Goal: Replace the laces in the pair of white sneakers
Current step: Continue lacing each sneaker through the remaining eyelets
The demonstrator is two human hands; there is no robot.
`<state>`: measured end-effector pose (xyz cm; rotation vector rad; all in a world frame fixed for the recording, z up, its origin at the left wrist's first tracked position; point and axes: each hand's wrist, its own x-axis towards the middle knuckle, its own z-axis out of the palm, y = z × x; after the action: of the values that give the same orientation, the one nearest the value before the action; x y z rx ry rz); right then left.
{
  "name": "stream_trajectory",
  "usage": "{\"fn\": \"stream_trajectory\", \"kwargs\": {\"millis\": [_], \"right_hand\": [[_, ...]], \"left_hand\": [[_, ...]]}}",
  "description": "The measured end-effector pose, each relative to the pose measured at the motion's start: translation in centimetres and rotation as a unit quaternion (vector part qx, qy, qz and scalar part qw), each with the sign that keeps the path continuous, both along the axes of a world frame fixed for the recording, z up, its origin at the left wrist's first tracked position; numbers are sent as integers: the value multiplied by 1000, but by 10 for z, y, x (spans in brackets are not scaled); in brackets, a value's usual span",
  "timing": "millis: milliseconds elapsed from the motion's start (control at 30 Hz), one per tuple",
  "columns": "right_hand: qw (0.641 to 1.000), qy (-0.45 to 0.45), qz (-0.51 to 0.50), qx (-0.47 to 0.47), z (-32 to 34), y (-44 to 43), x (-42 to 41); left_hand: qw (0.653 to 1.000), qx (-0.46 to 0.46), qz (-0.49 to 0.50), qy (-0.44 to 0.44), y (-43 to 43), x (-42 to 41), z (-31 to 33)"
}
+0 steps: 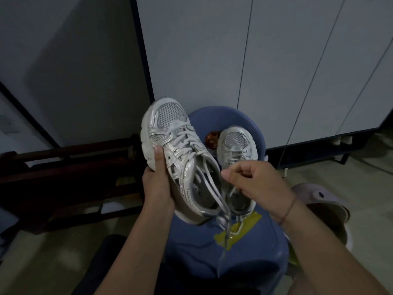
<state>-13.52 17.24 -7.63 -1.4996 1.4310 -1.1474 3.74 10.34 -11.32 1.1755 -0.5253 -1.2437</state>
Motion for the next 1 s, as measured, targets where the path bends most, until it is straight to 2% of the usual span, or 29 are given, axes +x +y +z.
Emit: {"fn": "stream_trajectory", "kwargs": {"millis": [100, 233, 333, 400, 500, 633, 700, 800, 1000], "right_hand": [[997, 66, 1, -28, -1, 3, 5], [982, 170, 85, 16, -5, 5, 13], [967, 179, 154, 98, 2, 4, -5], [964, 166, 155, 142, 8, 5, -26], [978, 110, 110, 139, 11, 5, -46], [996, -70, 51, 35, 17, 3, -43], [986, -160, 32, -24, 21, 2, -37], [971, -223, 10, -84, 24, 1, -30], [925, -361, 20, -117, 30, 5, -17]], "left_hand": [[1000, -15, 17, -3, -2, 0, -1], [999, -21, 27, -2, -4, 2, -2], [999, -8, 43, 5, -8, 8, -4], [998, 5, 66, 21, -12, 15, -5], [996, 19, 83, 34, -21, 25, -8], [998, 20, 57, 7, -21, 19, -12], [999, 21, 34, -2, -19, 11, -16], [999, 33, -4, 0, -17, -1, -22], [998, 36, -59, -9, -13, -20, -33]]}}
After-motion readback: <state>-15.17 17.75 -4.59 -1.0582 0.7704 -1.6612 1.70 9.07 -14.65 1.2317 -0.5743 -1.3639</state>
